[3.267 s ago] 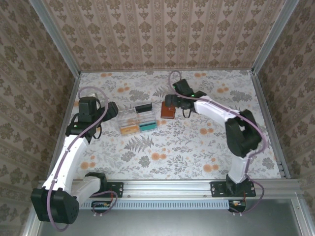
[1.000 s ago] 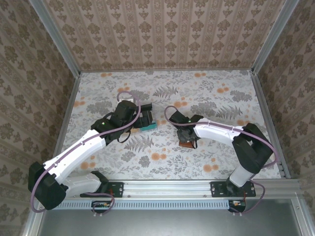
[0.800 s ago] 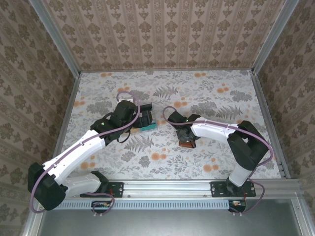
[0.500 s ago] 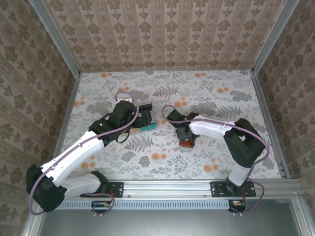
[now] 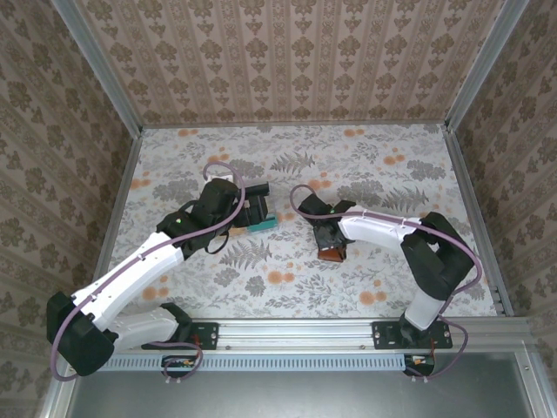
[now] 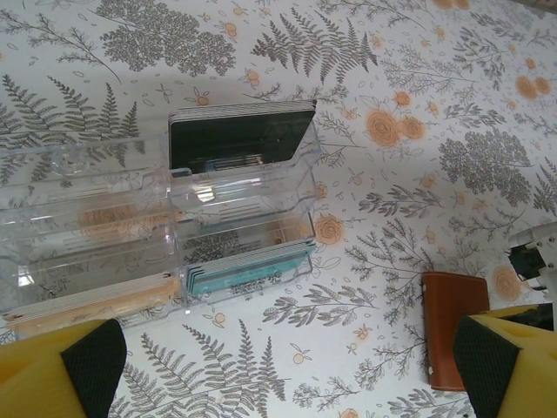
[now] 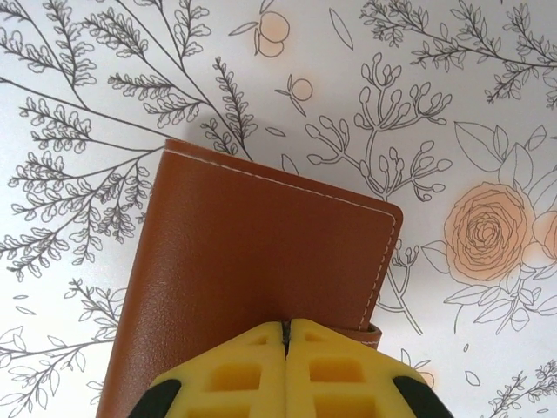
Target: Take the credit cards out of the card holder
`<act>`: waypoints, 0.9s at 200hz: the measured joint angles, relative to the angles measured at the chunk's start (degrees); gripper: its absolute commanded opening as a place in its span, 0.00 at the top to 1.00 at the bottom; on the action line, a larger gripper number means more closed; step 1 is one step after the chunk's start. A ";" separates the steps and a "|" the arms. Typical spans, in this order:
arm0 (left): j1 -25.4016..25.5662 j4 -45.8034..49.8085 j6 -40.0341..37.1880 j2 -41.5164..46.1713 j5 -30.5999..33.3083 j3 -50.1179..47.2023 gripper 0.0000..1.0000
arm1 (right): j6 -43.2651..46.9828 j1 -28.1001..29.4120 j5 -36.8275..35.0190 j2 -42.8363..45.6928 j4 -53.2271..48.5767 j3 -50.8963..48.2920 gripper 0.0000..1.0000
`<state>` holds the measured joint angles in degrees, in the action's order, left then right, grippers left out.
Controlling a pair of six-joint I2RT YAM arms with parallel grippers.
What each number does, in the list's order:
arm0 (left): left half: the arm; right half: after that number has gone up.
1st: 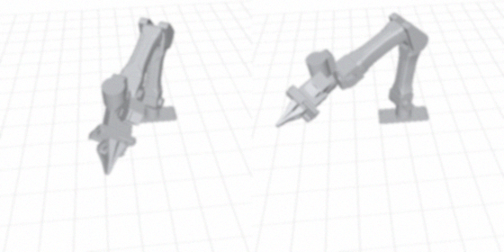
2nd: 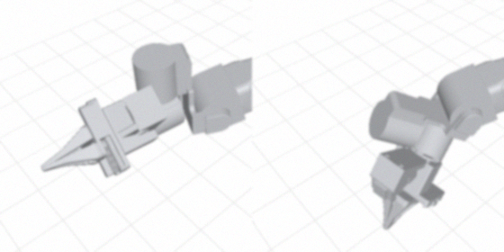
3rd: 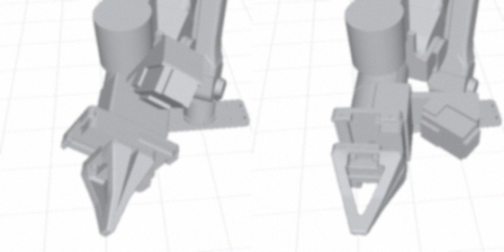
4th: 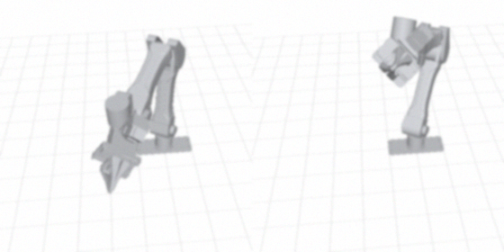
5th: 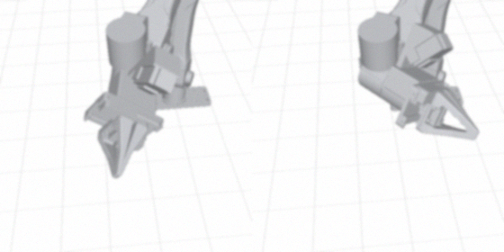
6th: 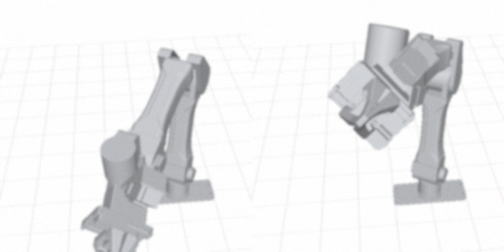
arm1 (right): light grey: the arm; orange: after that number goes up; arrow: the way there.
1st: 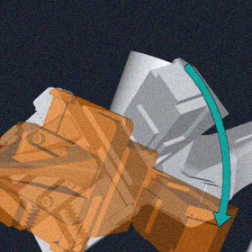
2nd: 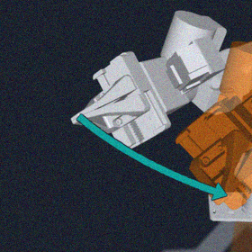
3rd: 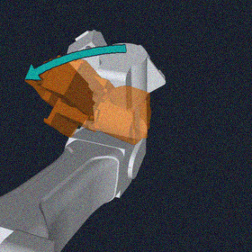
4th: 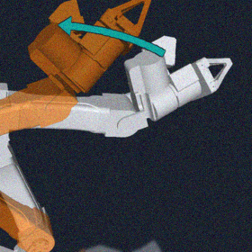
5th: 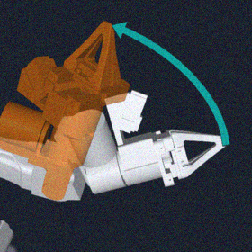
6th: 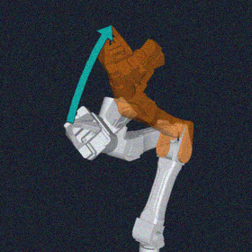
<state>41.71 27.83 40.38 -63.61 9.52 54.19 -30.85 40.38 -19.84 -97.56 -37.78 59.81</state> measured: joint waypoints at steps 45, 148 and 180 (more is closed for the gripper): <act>0.39 -2.40 3.30 -3.54 -6.47 0.04 0.43 | -0.07 0.00 1.29 2.99 -0.02 -1.11 1.00; 4.20 -16.22 16.04 -22.62 -25.05 0.22 1.00 | -4.87 0.50 8.55 9.38 8.39 -6.05 1.00; 5.57 -19.37 18.99 -27.45 -27.56 0.37 1.00 | -6.51 0.98 9.88 9.38 11.58 -8.20 1.00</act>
<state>47.29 8.47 59.37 -91.07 -18.04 54.57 -37.36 41.36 -9.96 -88.18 -26.20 51.62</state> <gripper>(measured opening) 0.049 0.060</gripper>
